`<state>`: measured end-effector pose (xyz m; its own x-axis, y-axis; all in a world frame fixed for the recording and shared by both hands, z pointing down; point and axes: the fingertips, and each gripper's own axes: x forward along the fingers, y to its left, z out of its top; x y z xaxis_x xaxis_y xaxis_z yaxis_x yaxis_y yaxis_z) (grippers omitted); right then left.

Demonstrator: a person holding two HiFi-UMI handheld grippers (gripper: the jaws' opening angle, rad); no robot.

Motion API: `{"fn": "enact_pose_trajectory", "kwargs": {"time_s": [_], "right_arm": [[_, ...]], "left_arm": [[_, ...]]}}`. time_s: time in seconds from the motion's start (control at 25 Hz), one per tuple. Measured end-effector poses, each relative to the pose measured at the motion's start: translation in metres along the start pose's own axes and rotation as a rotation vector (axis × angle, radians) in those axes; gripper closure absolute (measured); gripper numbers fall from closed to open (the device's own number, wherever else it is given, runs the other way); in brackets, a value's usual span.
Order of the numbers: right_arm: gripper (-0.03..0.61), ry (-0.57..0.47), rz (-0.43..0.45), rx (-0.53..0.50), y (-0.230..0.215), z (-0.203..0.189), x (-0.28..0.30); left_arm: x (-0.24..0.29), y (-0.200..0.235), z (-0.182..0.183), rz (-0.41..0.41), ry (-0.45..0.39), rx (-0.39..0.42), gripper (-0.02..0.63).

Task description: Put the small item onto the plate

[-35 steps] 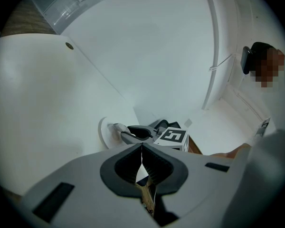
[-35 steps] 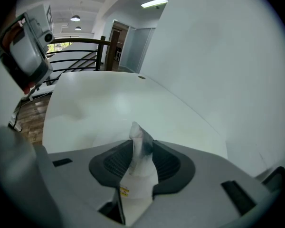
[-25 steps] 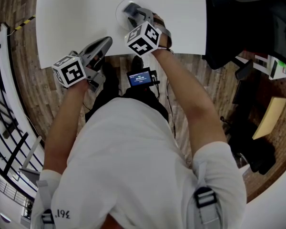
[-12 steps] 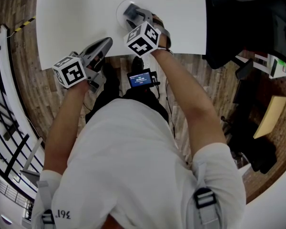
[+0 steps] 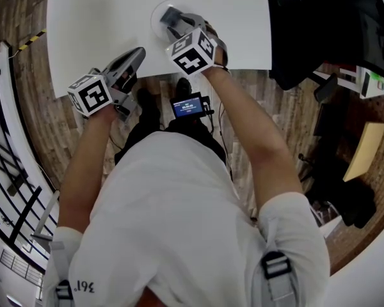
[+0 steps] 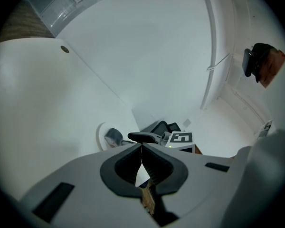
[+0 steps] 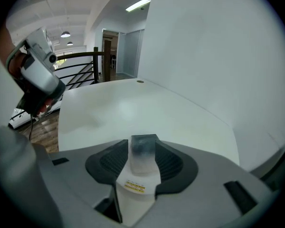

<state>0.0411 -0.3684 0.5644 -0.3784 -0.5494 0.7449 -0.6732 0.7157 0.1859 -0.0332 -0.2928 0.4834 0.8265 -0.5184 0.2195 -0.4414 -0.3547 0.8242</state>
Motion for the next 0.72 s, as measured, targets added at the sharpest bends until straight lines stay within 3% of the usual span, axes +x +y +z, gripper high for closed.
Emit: {"fn": "enact_pose_trajectory", "kwargs": {"time_s": [0.24,0.32,0.48,0.72], "right_arm": [[0.414,-0.037,0.012,0.112,-0.002,0.005,-0.020],[0.487,-0.048,0.003,0.155,-0.005,0.005,-0.027],[0.568,-0.060,-0.020,0.159,-0.008,0.001,-0.039],[0.577,-0.079,-0.018,0.215,-0.010,0.001,-0.059]], "left_arm": [[-0.004,-0.002,0.001,0.011,0.000,0.003,0.609],[-0.005,-0.003,0.002,0.011,-0.004,0.002,0.609],[-0.007,-0.004,0.003,-0.003,-0.027,0.002,0.609],[-0.016,-0.015,0.003,-0.018,-0.049,-0.003,0.609]]}}
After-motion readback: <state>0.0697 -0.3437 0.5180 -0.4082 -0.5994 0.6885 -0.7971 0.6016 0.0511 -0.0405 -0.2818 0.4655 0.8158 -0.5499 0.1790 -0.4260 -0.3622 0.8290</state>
